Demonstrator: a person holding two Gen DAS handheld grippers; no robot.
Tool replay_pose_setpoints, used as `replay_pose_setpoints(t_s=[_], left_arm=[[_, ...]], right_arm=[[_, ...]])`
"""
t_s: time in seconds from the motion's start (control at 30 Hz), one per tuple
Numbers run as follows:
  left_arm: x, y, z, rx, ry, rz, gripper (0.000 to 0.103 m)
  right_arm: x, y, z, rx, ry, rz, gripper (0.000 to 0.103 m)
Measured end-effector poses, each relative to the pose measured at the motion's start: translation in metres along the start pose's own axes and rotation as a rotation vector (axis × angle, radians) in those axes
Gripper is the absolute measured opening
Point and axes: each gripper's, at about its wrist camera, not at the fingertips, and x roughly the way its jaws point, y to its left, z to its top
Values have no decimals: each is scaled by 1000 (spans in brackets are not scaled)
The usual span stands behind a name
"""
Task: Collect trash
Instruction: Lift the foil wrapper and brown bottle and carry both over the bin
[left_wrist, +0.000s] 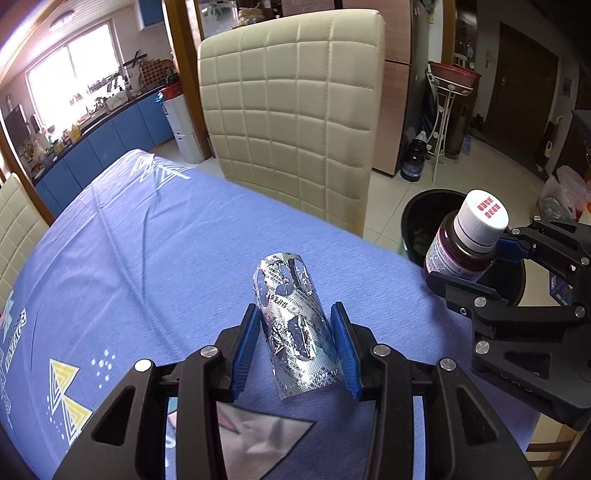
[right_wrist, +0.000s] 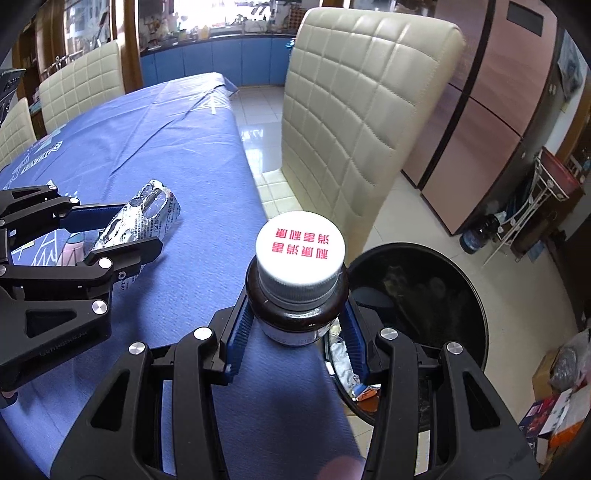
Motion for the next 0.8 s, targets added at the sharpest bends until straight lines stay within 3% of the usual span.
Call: replay_pose_setpoints(t_s=[0.8], left_arm=[[25,-78,45,101,-10,-61,39]], right_arm=[[-5,-94,-16,123,-6,-75,47]])
